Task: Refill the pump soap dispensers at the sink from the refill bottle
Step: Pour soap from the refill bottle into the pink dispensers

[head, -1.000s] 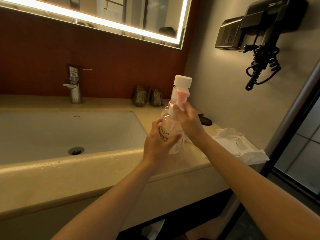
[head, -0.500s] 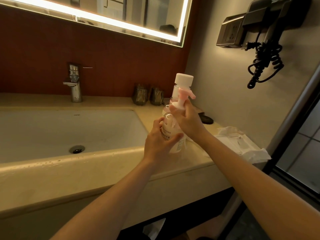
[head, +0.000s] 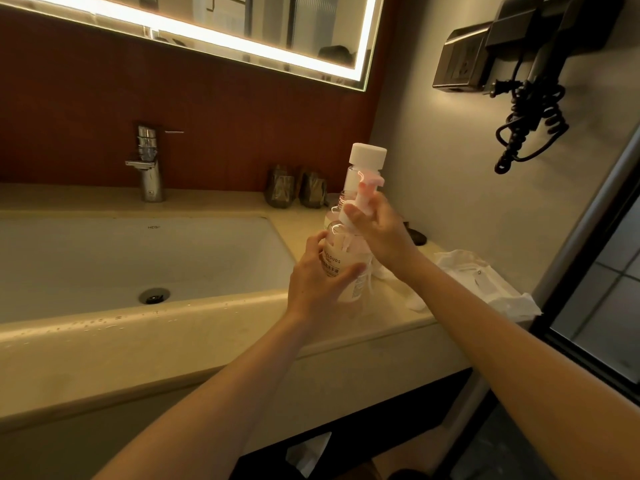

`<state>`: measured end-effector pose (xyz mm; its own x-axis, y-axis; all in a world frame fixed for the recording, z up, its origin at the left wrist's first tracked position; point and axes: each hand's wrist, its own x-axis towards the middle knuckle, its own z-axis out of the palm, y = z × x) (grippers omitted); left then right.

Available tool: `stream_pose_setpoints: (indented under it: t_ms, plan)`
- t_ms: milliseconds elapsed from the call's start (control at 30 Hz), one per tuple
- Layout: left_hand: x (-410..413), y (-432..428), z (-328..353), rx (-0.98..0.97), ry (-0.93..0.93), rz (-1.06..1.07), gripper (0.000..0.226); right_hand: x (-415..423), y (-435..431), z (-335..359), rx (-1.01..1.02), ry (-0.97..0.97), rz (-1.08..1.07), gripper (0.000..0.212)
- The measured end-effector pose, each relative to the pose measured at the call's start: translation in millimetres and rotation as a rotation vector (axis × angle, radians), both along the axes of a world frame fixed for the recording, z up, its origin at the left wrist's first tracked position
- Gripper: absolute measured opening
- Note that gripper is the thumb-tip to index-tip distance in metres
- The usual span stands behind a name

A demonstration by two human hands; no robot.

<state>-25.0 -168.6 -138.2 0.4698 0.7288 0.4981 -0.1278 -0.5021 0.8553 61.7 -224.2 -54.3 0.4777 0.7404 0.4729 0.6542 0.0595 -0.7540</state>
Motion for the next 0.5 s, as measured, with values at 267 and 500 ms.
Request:
stream_pose_setpoints:
  t_ms: [267,500]
  plan:
    - [1.8,1.7,-2.2,-0.001,-0.006,-0.018,0.067,2.9,-12.4,-2.0,0.086,-0.158,-0.099,0.036]
    - [0.5,1.4,-0.3,-0.012,-0.010,-0.032,0.068,2.4,-6.2,6.5,0.024,-0.128,-0.141,0.036]
